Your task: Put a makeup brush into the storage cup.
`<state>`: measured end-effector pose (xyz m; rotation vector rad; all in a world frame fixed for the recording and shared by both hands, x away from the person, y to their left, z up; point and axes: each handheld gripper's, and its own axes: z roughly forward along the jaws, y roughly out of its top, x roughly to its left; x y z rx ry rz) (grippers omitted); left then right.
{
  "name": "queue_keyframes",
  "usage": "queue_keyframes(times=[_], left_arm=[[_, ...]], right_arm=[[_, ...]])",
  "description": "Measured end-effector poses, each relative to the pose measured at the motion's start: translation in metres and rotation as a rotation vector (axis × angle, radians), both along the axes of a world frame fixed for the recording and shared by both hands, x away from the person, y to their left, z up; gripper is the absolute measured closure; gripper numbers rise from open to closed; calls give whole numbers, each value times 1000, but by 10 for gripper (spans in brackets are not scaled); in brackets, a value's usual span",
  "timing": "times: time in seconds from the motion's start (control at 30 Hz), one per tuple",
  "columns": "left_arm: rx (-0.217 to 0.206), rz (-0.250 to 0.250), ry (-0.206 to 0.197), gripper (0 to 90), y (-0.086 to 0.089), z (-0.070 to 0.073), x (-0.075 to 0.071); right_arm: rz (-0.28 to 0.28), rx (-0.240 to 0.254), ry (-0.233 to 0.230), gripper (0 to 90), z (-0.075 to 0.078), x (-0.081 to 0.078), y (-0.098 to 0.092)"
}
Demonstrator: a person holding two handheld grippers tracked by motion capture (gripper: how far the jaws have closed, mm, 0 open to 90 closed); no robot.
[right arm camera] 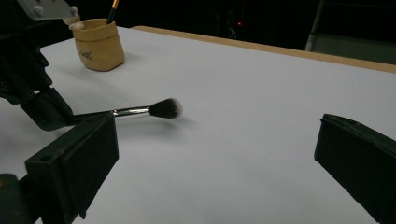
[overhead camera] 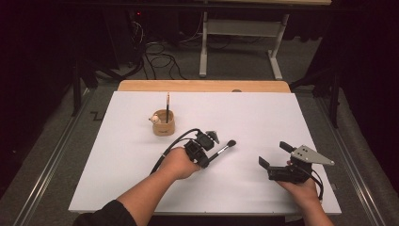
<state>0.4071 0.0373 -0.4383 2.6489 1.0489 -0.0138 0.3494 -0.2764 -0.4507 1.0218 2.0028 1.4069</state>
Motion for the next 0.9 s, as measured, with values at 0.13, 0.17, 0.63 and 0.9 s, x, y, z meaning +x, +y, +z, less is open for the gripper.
queue_keyframes(times=[0.13, 0.17, 0.63, 0.9], left_arm=[[2, 29, 0, 793, 22, 1, -1], [1, 41, 2, 793, 28, 2, -1], [8, 145, 19, 793, 96, -3, -9], [3, 182, 15, 793, 124, -2, -15]], right_arm=[[-1, 0, 1, 6, 0, 0, 0], [-2, 0, 2, 6, 0, 0, 0], [-8, -2, 9, 6, -1, 1, 0], [-11, -1, 13, 6, -1, 1, 0]])
